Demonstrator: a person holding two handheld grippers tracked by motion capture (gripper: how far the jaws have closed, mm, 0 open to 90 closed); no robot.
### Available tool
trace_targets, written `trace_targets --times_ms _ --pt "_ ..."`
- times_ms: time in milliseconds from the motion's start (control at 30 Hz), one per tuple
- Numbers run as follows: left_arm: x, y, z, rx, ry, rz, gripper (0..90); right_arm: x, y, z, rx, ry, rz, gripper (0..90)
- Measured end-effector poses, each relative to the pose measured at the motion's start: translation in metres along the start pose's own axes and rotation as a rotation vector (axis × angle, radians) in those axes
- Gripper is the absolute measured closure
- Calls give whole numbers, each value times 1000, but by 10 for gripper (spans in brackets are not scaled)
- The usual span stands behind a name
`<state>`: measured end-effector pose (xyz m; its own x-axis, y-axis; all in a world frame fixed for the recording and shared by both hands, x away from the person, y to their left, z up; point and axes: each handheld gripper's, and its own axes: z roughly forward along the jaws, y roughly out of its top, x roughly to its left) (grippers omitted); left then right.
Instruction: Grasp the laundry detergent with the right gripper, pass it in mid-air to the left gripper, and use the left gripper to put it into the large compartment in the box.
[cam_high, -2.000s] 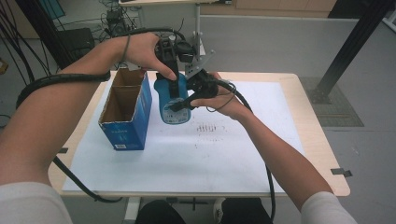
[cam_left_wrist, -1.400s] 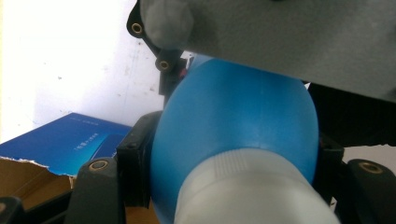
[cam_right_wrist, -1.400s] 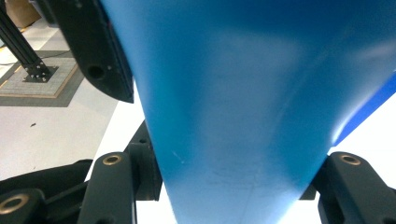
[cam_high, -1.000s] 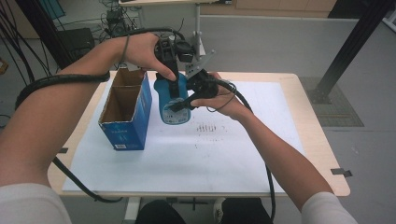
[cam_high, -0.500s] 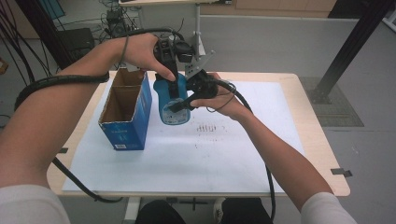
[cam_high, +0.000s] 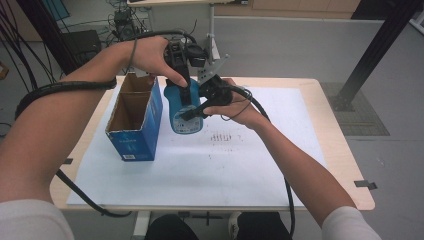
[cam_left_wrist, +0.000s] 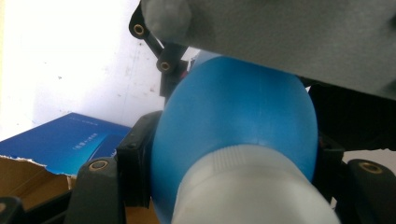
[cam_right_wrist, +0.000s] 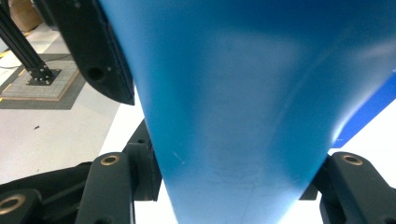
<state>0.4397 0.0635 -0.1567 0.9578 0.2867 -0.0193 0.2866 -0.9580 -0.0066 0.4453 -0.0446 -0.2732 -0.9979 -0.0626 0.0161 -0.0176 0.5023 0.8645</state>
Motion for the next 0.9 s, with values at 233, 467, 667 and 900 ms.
trace_targets --times_ms 233,467,667,900 --pt "-1 0 -1 -3 4 -1 356 0 0 -1 -4 -1 -2 417" --pt "-1 2 -1 0 9 2 356 0 0 -2 -5 -4 -1 415" --pt "-1 1 -2 -2 6 -1 356 0 -1 -3 -12 -11 -2 411" --pt "-2 1 -2 -7 11 -2 356 1 -1 -4 -22 -10 5 388"
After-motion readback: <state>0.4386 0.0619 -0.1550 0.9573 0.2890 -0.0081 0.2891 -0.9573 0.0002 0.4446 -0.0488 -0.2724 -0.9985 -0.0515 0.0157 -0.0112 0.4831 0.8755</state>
